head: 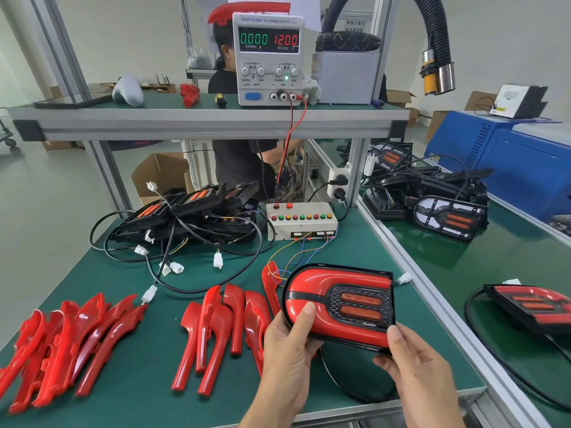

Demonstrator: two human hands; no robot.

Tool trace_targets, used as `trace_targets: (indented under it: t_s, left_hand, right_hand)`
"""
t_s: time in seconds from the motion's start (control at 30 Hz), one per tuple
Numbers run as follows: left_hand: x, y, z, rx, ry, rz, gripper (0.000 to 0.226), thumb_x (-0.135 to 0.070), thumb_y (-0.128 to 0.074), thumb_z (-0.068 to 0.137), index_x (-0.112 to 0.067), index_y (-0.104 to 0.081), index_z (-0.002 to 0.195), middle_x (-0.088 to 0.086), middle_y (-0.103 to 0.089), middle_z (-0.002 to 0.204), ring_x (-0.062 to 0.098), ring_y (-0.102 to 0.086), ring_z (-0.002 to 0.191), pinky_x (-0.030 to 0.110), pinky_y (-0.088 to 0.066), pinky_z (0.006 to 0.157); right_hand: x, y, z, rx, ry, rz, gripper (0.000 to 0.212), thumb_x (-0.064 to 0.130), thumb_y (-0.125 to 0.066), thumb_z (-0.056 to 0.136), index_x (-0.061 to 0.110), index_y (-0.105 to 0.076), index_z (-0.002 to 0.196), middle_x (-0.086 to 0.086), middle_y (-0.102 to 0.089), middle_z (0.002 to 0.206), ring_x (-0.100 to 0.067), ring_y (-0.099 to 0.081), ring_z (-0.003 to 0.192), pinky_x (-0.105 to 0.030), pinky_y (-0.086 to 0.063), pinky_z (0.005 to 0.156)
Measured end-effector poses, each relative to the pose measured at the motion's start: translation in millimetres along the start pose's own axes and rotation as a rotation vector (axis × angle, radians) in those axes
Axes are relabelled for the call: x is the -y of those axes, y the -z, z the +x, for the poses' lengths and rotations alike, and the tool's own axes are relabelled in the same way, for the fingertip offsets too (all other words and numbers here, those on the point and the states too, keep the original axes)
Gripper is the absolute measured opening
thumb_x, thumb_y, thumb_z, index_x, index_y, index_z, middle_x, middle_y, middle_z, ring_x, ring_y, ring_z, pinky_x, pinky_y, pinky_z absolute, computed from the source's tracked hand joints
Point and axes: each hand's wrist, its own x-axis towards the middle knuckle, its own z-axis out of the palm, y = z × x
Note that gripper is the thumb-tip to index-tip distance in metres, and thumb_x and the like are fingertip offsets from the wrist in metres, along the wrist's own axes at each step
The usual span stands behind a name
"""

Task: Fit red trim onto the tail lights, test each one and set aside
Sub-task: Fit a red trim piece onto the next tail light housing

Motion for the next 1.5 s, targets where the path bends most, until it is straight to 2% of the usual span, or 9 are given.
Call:
trace_targets:
  t_s: [0.1,0.17,0.27,0.37,0.43,0.53,0.73,1.03,1.5]
  left_hand:
    - [-1,0,0,0.002,-0.008,0.009,0.038,-0.033,-0.079,0.077,-0.011,-0.077,0.107,0.022,-0.074,0.113,0.028,-0.073,0.101,0.032,-0.061,0.08]
    - [-1,0,0,0.001,-0.008,0.008,0.043,-0.032,-0.079,0.077,-0.008,-0.074,0.111,0.022,-0.074,0.114,0.03,-0.073,0.103,0.033,-0.061,0.081]
    - [-2,1,0,0.003,-0.011,0.014,0.049,-0.033,-0.079,0.076,-0.005,-0.072,0.115,0.022,-0.074,0.114,0.03,-0.073,0.102,0.033,-0.062,0.082]
    - [-2,2,0,0.004,-0.014,0.014,0.053,-0.034,-0.079,0.075,-0.004,-0.07,0.118,0.022,-0.074,0.114,0.029,-0.073,0.102,0.033,-0.062,0.082]
    - [-2,2,0,0.005,-0.014,0.005,0.055,-0.033,-0.079,0.075,-0.003,-0.068,0.12,0.022,-0.073,0.115,0.029,-0.073,0.102,0.033,-0.061,0.081]
    - [-3,3,-1,0.007,-0.013,-0.003,0.052,-0.033,-0.079,0.077,-0.004,-0.069,0.119,0.022,-0.073,0.115,0.03,-0.073,0.104,0.033,-0.061,0.081]
    - [-4,-1,-3,0.037,-0.01,-0.003,0.039,-0.029,-0.082,0.081,-0.009,-0.074,0.114,0.022,-0.072,0.118,0.03,-0.072,0.107,0.032,-0.061,0.082]
    - [-4,2,-2,0.052,0.051,-0.028,0.049,-0.024,-0.081,0.078,-0.001,-0.068,0.12,0.025,-0.071,0.12,0.032,-0.071,0.109,0.033,-0.06,0.084]
    - [-5,4,1,0.122,0.064,0.014,0.052,-0.025,-0.078,0.08,0.0,-0.065,0.123,0.024,-0.071,0.121,0.036,-0.068,0.114,0.035,-0.059,0.087]
  right_hand:
    - [0,-2,-2,0.059,0.042,-0.075,0.052,0.056,-0.071,0.069,0.03,-0.071,0.114,0.002,-0.079,0.102,-0.018,-0.076,0.09,-0.043,-0.059,0.087]
    - [-2,-4,-3,0.074,0.061,-0.083,0.052,0.052,-0.078,0.064,0.036,-0.071,0.113,0.008,-0.078,0.107,-0.012,-0.075,0.099,-0.037,-0.061,0.092]
    - [-3,-7,-2,0.082,0.054,-0.047,0.05,0.056,-0.084,0.058,0.045,-0.075,0.106,0.005,-0.078,0.108,-0.014,-0.075,0.099,-0.035,-0.062,0.088]
    - [-5,-7,0,0.062,0.04,-0.008,0.074,0.076,-0.089,0.042,0.041,-0.076,0.106,0.001,-0.079,0.106,-0.017,-0.076,0.096,-0.031,-0.062,0.08]
    - [-5,-7,2,0.055,0.032,0.007,0.08,0.078,-0.09,0.037,0.042,-0.076,0.107,0.001,-0.079,0.106,-0.017,-0.076,0.097,-0.029,-0.062,0.078]
    - [-5,-6,4,0.092,0.012,0.036,0.081,0.075,-0.092,0.037,0.042,-0.075,0.109,0.0,-0.078,0.109,-0.017,-0.075,0.099,-0.038,-0.057,0.085]
    - [-2,-5,5,0.122,0.013,0.047,0.08,0.078,-0.09,0.038,0.045,-0.074,0.109,0.0,-0.078,0.109,-0.014,-0.075,0.096,-0.036,-0.054,0.083]
    - [-3,0,6,0.149,0.047,0.037,0.075,0.078,-0.088,0.044,0.046,-0.074,0.11,0.0,-0.078,0.11,-0.015,-0.074,0.099,-0.038,-0.055,0.085]
    - [-8,7,7,0.138,0.029,0.022,0.079,0.078,-0.089,0.039,0.043,-0.075,0.109,-0.002,-0.078,0.108,-0.017,-0.075,0.097,-0.042,-0.055,0.087]
